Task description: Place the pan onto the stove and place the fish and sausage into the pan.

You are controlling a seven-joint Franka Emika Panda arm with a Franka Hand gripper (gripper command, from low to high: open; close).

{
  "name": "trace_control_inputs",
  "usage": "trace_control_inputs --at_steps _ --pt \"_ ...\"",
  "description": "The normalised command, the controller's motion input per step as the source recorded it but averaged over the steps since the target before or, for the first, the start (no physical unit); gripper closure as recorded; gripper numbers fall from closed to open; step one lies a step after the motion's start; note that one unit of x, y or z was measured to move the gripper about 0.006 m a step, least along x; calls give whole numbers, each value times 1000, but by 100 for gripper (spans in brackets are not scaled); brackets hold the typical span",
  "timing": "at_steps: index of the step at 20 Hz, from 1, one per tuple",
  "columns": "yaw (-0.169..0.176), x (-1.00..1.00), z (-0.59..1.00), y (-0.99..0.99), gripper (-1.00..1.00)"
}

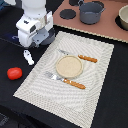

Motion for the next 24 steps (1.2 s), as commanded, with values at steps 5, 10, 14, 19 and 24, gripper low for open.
trace_control_inputs --at_steps 5,10,14,19,24 --pt "0 1 648 0 100" --pt "12 129 1000 151 100" --pt "98 119 977 522 100" --pt "107 249 694 788 100" --pt "108 168 358 713 100"
